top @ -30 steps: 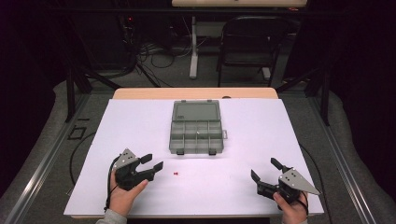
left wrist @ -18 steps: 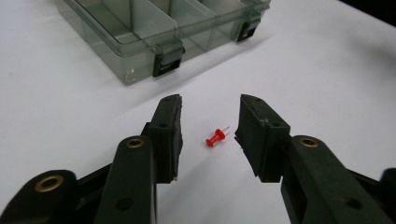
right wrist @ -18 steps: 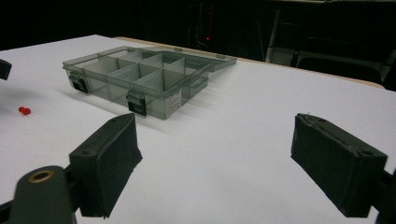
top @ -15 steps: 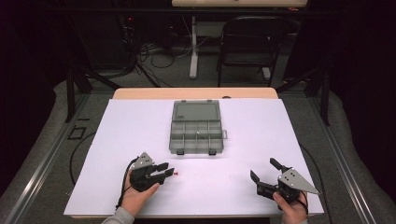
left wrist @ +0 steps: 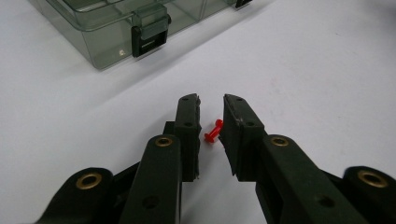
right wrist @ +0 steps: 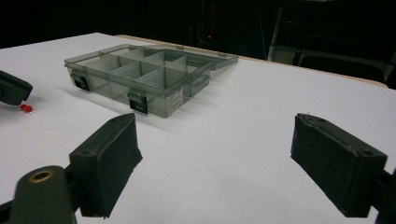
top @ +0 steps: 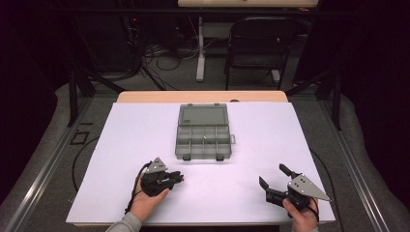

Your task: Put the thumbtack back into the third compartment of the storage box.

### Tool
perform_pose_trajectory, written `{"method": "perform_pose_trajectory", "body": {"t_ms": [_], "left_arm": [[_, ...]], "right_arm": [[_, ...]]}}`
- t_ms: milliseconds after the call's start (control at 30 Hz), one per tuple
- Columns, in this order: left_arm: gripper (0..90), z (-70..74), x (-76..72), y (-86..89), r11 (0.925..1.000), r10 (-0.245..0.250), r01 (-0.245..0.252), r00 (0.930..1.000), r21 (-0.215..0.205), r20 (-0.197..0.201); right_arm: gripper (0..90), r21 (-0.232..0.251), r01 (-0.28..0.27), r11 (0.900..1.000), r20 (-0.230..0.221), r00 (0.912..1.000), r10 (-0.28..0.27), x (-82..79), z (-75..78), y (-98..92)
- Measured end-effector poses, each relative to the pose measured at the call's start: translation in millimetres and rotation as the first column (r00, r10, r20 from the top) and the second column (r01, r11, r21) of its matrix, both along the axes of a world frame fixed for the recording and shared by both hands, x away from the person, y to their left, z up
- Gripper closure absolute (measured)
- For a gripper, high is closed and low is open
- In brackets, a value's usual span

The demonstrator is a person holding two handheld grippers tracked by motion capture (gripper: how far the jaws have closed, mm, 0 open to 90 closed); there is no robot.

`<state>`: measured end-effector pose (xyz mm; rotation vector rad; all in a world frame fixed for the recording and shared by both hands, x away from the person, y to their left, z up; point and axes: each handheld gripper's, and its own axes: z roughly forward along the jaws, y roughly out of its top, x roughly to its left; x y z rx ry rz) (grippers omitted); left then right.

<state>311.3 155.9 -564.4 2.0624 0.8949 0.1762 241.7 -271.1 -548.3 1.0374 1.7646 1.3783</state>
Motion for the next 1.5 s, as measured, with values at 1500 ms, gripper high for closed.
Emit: {"method": "perform_pose_trajectory", "body": {"t_ms": [1500], "left_arm": [[85.8,-2.5,-0.9,-4.3,0.9998,-0.003,0.004,0.9997,0.020,-0.023]], "right_arm": [[14.5,-0.002,-0.008,1.000,-0.005,1.0000,0.008,0.1,-0.4,0.5]]}}
